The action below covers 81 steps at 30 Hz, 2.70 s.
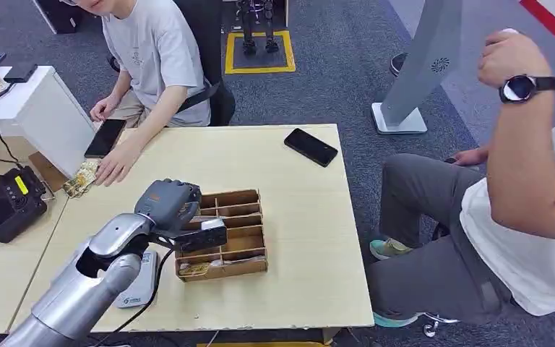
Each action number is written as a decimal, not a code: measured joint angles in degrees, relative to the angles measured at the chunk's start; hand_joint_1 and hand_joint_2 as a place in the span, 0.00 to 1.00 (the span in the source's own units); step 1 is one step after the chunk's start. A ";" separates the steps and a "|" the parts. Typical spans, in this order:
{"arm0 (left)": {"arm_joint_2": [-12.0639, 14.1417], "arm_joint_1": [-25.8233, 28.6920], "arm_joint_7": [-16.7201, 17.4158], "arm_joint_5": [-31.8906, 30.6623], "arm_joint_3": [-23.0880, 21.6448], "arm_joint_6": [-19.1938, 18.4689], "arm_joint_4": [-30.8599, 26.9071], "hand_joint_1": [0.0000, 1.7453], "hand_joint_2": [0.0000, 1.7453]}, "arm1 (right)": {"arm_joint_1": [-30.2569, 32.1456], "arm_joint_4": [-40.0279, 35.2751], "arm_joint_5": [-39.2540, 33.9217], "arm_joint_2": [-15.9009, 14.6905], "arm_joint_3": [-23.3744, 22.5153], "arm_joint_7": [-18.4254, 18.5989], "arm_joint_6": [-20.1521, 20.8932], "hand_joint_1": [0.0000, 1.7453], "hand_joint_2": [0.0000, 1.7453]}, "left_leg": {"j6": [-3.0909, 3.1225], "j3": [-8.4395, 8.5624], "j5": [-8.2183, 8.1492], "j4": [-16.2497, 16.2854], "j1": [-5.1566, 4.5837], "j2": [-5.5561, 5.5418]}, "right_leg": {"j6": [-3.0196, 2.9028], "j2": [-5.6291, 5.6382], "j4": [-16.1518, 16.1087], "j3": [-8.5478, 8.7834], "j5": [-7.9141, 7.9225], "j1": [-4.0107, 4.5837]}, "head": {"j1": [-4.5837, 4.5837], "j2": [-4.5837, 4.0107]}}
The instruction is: Pass the card to the sensor for recognition and then transmit it.
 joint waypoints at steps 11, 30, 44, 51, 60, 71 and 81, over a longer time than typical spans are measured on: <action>0.02 0.02 -0.24 0.90 -0.24 0.07 0.00 1.00 1.00 | -0.09 -0.07 -0.44 0.00 0.02 0.00 -0.04 0.00 1.00 | 0.00 -0.01 0.00 0.00 0.00 0.00 | 0.00 0.00 0.00 0.00 0.00 0.00 | 0.00 0.00; 1.75 -7.45 -7.19 -0.39 -0.26 4.35 -21.66 1.00 1.00 | 3.71 1.92 -2.88 -1.55 -6.62 -5.57 -4.52 0.00 1.00 | 0.05 -0.17 0.04 0.04 -0.01 -0.03 | 0.03 -0.05 -0.01 -0.18 0.03 -0.02 | -0.02 0.00; 1.66 -7.86 -7.19 -1.07 -0.28 4.55 -23.02 1.00 1.00 | 4.43 0.87 -1.99 -1.55 -9.03 -5.22 -4.22 0.00 1.00 | -0.01 -0.17 0.08 0.03 -0.01 -0.02 | 0.01 -0.02 0.00 -0.19 0.05 -0.02 | 0.00 0.00; 1.64 -7.85 -7.19 -0.83 -0.28 4.55 -23.02 0.07 1.00 | 4.60 0.55 -0.68 -1.55 -9.95 -4.98 -4.02 0.00 1.00 | -0.01 -0.16 0.08 0.04 -0.01 -0.02 | 0.01 -0.02 0.00 -0.19 0.06 -0.01 | 0.00 0.00; 0.53 -4.56 -10.03 7.54 -2.19 3.02 -24.46 0.00 1.00 | 5.07 -2.97 2.01 -1.05 -11.69 -2.21 -0.77 0.00 1.00 | 0.00 -0.17 0.06 0.03 -0.01 0.01 | 0.01 0.02 0.00 -0.18 0.05 -0.03 | 0.00 0.00; 9.07 11.70 -10.95 -0.24 -3.04 14.82 -26.36 0.00 1.00 | 9.81 -8.19 4.54 0.20 -17.70 -1.99 1.05 0.00 1.00 | -0.02 -0.20 0.00 -0.07 0.05 -0.01 | -0.01 -0.02 0.00 -0.23 -0.02 0.00 | 0.02 0.00; 10.58 13.35 -10.62 -0.35 -3.02 14.60 -26.97 0.00 1.00 | 10.36 -9.95 5.62 0.90 -19.83 -1.84 1.47 0.00 1.00 | 0.00 -0.19 0.07 -0.03 0.00 -0.01 | 0.04 0.00 0.00 -0.20 0.06 -0.03 | 0.00 0.00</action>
